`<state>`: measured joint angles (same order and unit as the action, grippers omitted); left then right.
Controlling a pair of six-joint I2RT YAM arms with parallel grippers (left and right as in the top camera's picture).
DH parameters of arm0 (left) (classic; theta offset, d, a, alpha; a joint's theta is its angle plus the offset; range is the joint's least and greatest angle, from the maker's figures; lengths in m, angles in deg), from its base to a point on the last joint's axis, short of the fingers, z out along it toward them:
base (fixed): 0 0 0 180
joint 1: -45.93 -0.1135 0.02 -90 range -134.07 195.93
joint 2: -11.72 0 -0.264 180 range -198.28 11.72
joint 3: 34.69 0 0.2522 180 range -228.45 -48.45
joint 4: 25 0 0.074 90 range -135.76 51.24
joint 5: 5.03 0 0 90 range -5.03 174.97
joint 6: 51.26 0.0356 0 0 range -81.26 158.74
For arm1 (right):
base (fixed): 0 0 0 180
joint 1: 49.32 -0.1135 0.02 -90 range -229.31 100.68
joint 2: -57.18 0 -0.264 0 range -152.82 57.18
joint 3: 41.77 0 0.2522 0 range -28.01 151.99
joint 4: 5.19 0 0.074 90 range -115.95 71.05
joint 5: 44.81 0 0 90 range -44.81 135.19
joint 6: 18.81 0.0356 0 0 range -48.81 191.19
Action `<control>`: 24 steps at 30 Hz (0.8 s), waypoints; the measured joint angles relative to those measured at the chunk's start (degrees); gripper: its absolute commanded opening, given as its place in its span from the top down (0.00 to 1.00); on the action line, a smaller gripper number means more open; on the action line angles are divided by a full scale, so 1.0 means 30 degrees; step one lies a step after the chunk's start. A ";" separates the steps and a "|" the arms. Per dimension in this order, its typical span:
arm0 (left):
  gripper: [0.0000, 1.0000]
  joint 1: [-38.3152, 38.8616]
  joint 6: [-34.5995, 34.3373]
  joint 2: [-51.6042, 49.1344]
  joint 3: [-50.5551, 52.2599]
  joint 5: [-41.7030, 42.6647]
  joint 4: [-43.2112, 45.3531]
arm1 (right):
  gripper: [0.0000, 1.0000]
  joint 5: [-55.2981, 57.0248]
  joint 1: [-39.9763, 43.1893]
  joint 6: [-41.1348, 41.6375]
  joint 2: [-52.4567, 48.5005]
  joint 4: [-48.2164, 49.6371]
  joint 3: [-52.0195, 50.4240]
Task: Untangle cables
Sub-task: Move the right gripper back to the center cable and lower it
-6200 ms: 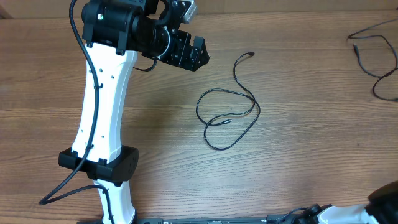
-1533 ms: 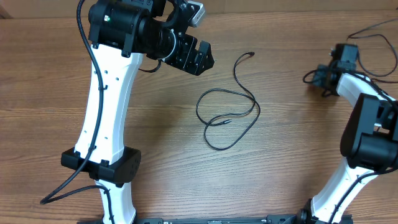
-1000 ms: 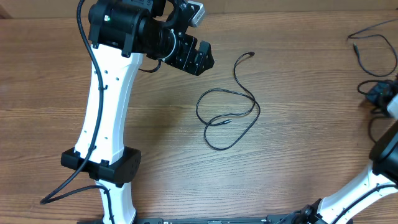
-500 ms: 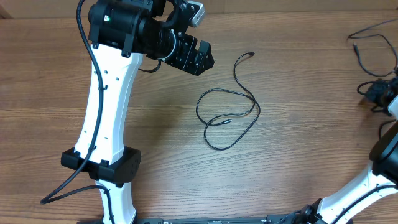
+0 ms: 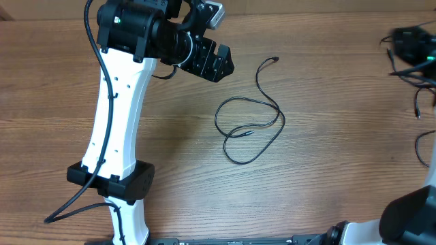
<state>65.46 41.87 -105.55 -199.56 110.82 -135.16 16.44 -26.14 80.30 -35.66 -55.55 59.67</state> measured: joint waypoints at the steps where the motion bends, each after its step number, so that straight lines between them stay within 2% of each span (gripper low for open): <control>1: 0.14 0.0000 -0.0109 0.0000 0.0000 -0.0189 0.0117 | 0.39 -0.0284 -0.0758 0.0117 -0.0007 -0.0750 0.0000; 4: 0.12 0.0000 -0.1056 0.0000 0.0000 -0.1814 0.0780 | 0.39 -0.0627 -0.3424 0.0299 -0.0452 -0.2820 -0.0226; 7: 0.04 -0.0058 -0.2404 0.0000 -0.0160 -0.3912 0.1413 | 0.39 -0.0474 -0.6258 0.0831 -0.0765 -0.4459 -0.0707; 13: 0.02 -0.0889 -0.3905 0.0000 -0.1158 -0.6309 0.2098 | 0.41 0.2914 -1.1183 0.3796 -0.0772 -0.6127 -0.1035; 16: 0.01 -0.1297 -0.4080 0.0000 -0.1239 -0.6819 0.1443 | 0.50 0.4860 -1.2845 0.6805 -0.0772 -0.6360 -0.1450; 19: 0.00 -0.1559 -0.4095 0.0000 -0.1239 -0.7563 0.0831 | 0.51 0.5952 -1.3777 1.1183 -0.0772 -0.6390 -0.2288; 21: 0.00 -0.1603 -0.4095 0.0000 -0.1239 -0.8182 0.0459 | 0.44 0.6397 -1.4149 1.3923 -0.0772 -0.6302 -0.2790; 24: 0.00 -0.1690 -0.4087 0.0000 -0.1239 -0.8837 -0.0029 | 0.39 0.6965 -1.4783 1.7872 -0.0772 -0.5370 -0.3606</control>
<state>60.39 29.61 -105.55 -203.27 84.31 -135.25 37.33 -70.48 133.91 -37.98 -71.66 48.85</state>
